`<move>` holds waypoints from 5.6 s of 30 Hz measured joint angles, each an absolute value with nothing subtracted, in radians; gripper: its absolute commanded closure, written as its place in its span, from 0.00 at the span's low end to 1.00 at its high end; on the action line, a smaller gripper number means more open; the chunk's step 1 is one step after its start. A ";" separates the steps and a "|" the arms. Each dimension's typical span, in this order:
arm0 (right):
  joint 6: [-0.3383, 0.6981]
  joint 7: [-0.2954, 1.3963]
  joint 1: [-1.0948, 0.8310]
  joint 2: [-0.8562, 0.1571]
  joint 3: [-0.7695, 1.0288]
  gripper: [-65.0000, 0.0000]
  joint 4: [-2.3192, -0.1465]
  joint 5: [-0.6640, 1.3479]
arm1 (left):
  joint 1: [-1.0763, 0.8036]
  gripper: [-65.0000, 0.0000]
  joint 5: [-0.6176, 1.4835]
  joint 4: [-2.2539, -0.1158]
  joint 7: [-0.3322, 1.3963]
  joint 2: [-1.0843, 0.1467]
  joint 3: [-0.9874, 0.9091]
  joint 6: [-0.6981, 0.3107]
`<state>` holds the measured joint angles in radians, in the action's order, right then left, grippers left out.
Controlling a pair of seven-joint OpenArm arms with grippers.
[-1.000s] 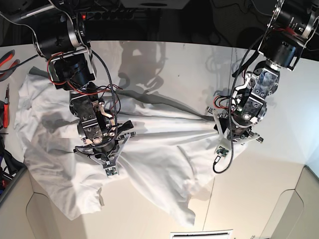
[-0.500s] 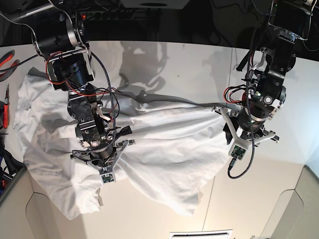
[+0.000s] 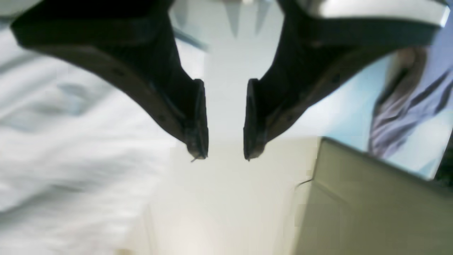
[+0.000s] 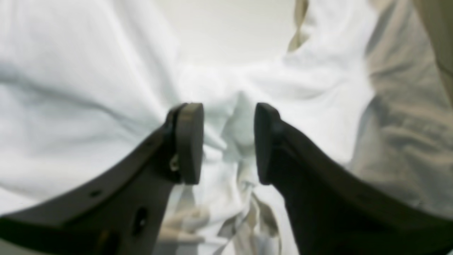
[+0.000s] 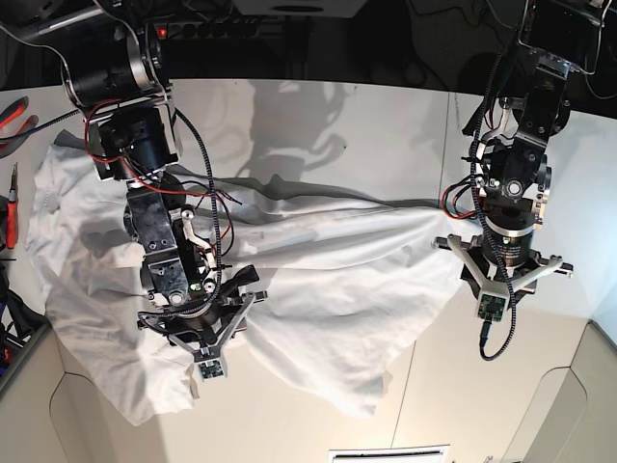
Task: Layout the t-shirt on the table in an organized manner, then fold the t-shirt properly
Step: 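Grasp the t-shirt with the left gripper and pull it away from the right gripper, then pull the shirt collar edge back with the right gripper to spread it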
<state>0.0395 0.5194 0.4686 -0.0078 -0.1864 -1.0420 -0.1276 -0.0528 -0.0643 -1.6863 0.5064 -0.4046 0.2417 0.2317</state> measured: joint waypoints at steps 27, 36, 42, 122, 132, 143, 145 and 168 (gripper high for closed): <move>-0.005 0.610 0.158 -0.138 -0.178 0.63 -1.439 -0.277 | -0.062 0.69 0.092 -1.686 0.549 -0.402 0.242 -0.136; -0.004 0.536 0.159 -0.138 -0.178 0.63 -1.303 -0.266 | -0.067 0.69 0.095 -1.686 0.549 -0.348 0.241 -0.155; -0.007 0.528 0.160 -0.135 -0.177 1.00 -1.246 -0.290 | -0.069 0.69 0.095 -1.686 0.550 -0.349 0.241 -0.155; 0.172 1.116 -0.781 -0.218 -0.176 0.89 -2.335 -0.236 | 0.048 0.69 -0.060 -1.420 0.485 -0.357 0.241 0.045; 0.185 1.107 -0.781 -0.219 -0.176 0.69 -2.335 -0.240 | 0.048 0.69 -0.060 -1.420 0.485 -0.357 0.241 0.045; 0.187 1.049 -0.652 -0.218 -0.176 0.69 -2.335 -0.239 | 0.048 0.69 -0.060 -1.420 0.481 -0.358 0.241 0.044; 0.187 1.046 -0.615 -0.218 -0.176 0.69 -2.335 -0.239 | 0.048 0.69 -0.060 -1.420 0.481 -0.357 0.241 0.045; 0.165 0.970 -0.485 -0.219 -0.176 0.69 -2.335 -0.239 | 0.048 0.69 -0.060 -1.420 0.479 -0.357 0.241 0.044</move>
<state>0.1646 0.9695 -0.4847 -0.2188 -0.1757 -2.3348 -0.2394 0.0479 -0.0597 -1.4200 0.4786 -0.3573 0.2409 0.0444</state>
